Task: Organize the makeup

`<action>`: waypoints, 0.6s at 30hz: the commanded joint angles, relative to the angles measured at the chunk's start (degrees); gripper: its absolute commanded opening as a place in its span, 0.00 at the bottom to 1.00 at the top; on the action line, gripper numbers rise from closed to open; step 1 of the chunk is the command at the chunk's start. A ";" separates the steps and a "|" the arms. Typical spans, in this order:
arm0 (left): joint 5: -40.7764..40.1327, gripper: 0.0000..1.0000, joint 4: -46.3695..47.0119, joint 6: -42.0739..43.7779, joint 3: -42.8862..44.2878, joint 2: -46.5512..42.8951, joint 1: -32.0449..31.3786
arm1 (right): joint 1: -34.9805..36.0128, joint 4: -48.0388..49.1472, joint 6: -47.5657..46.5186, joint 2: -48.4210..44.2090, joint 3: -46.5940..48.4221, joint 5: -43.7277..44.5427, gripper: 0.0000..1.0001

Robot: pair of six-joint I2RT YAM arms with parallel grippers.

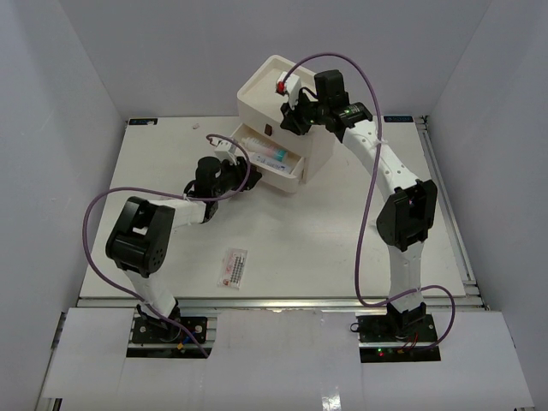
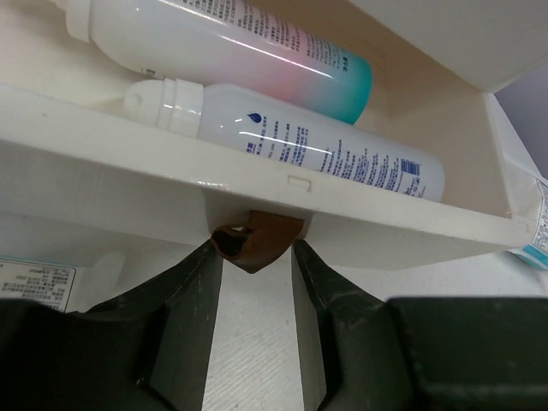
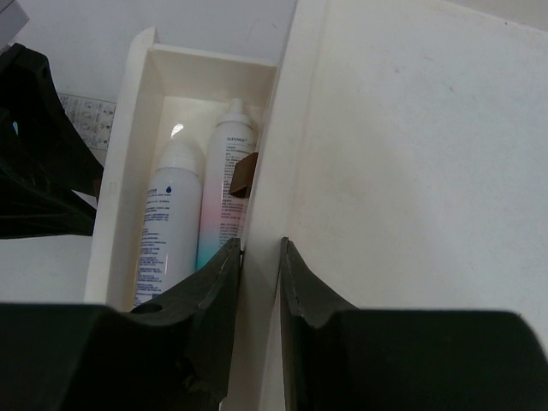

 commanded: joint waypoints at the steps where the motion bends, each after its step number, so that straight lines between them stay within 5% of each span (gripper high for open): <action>1: -4.11 0.51 14.85 2.65 -2.43 -7.83 0.57 | 2.59 -14.10 0.26 -1.55 0.38 -16.80 0.15; 18: -2.13 0.58 14.61 3.32 4.10 -1.89 0.57 | 2.72 -15.73 1.66 -0.86 0.90 -20.79 0.15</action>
